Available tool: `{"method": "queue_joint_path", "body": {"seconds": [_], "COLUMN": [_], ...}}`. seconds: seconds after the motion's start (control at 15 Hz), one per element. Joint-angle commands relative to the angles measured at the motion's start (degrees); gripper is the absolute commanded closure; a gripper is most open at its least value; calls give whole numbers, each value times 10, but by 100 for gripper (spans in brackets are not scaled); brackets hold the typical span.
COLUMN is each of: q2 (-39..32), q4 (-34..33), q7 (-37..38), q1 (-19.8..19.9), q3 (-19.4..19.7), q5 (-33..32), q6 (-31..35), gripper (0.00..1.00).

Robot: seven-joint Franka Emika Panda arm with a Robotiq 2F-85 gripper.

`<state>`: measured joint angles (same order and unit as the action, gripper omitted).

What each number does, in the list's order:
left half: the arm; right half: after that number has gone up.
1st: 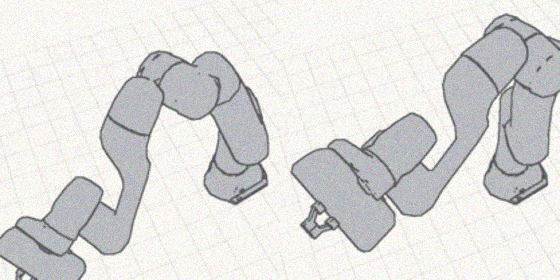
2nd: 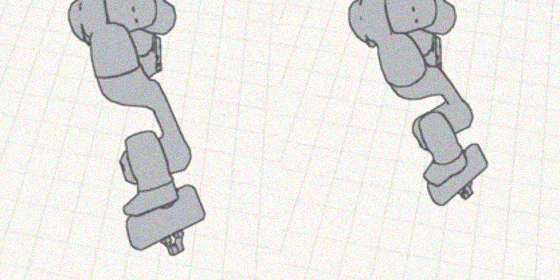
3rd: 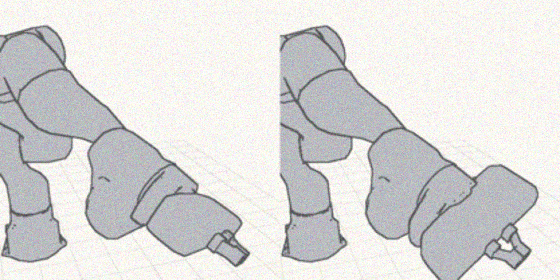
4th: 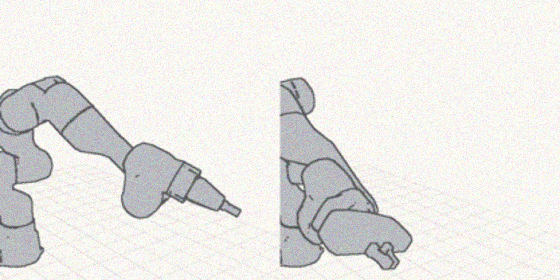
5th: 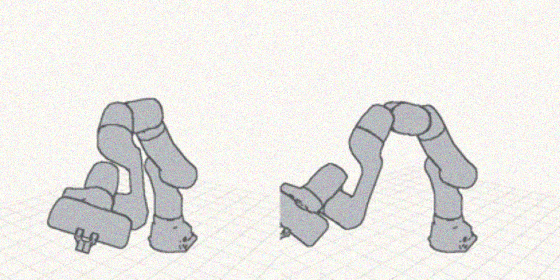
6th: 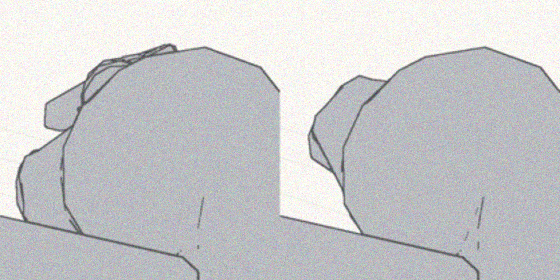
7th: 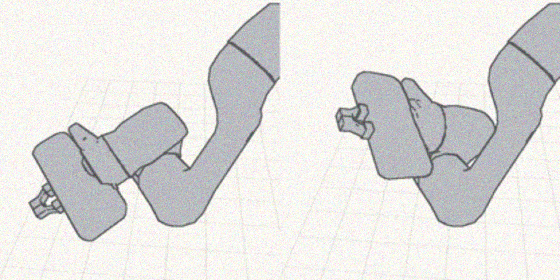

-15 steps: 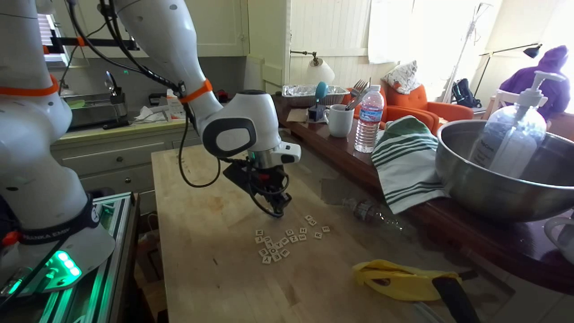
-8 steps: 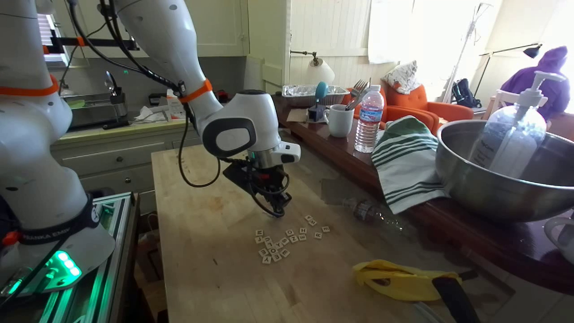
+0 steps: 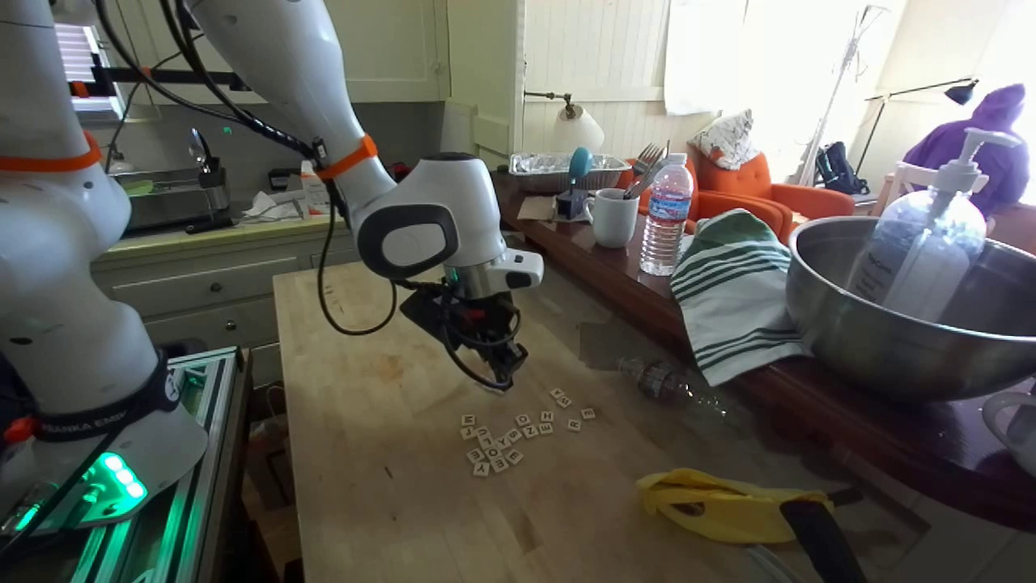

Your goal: Move the objects on the table

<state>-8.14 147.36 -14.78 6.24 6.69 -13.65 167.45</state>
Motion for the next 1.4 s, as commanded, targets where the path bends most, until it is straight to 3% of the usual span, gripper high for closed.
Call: {"method": "queue_joint_path", "body": {"seconds": [0.0,0.67,1.33], "q2": [27,-12,-51], "q4": [20,4,-2], "q7": [8,47,97], "q1": [3,20,-8], "q3": [18,72,126], "q5": [-27,-64,-105], "q6": [6,24,104], "gripper": [100,100,100]}}
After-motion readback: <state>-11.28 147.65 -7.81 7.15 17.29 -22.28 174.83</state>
